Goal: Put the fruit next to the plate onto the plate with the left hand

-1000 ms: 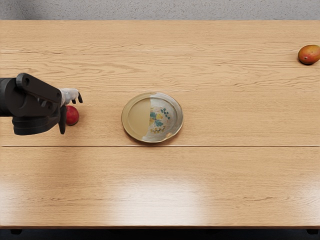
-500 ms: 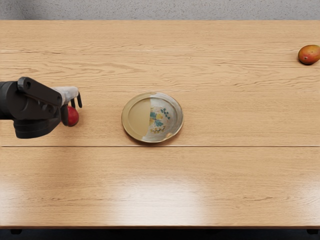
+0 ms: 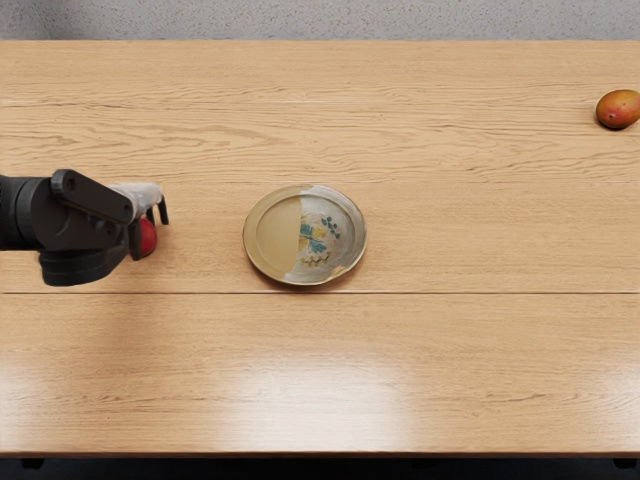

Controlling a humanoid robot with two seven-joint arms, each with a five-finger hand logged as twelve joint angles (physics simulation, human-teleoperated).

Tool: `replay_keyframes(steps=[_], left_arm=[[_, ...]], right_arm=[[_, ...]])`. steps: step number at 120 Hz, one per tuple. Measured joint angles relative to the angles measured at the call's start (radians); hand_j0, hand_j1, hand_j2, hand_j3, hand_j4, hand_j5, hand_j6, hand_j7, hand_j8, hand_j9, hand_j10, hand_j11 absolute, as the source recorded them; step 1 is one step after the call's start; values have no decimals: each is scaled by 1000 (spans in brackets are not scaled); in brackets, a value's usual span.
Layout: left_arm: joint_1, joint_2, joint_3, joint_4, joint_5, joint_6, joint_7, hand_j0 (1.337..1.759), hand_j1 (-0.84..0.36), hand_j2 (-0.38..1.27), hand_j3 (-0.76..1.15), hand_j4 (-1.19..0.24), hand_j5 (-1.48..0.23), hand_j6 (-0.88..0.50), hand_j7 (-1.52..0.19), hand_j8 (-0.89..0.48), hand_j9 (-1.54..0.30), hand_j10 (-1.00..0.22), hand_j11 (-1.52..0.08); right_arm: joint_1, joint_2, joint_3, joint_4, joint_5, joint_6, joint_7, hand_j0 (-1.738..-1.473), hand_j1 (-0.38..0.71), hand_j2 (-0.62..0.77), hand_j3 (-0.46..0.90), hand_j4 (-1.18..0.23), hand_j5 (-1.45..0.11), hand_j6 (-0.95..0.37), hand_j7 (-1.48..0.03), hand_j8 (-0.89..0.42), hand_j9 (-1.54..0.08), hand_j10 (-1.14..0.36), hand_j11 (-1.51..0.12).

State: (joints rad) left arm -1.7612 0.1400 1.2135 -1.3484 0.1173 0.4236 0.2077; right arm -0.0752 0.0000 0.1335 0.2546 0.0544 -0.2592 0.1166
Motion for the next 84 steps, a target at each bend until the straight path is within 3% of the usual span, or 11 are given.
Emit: replay_keyframes(steps=[8, 28, 49, 84], left_arm=[[9, -2, -1, 7, -1, -2, 1, 1653, -196, 60, 0, -493, -590, -520, -633, -470, -631, -471, -627], [20, -8, -2, 22, -4, -3, -2, 1655, -211, 125, 0, -484, -617, -496, -636, -474, -635, -475, -632], [28, -8, -2, 26, -2, -1, -3, 1654, -269, 238, 0, -599, -751, -518, -775, -459, -781, -577, -780], [13, -1, 0, 25, -11, -11, -4, 1647, -392, 416, 0, -754, -1129, -302, -1109, -222, -1090, -408, -1095]], right_arm=[[0, 0, 0, 0, 0, 0, 0, -1658, -308, -7, 0, -35, -45, -35, -45, -35, -45, -35, -45], [0, 0, 0, 0, 0, 0, 0, -1658, -308, -7, 0, -35, -45, -35, -45, -35, -45, -35, -45], [0, 0, 0, 0, 0, 0, 0, -1658, -308, -7, 0, -35, -45, -35, -45, -35, -45, -35, -45], [0, 0, 0, 0, -1, 0, 0, -1658, -307, -7, 0, -35, -45, -35, -45, -35, -45, -35, -45]])
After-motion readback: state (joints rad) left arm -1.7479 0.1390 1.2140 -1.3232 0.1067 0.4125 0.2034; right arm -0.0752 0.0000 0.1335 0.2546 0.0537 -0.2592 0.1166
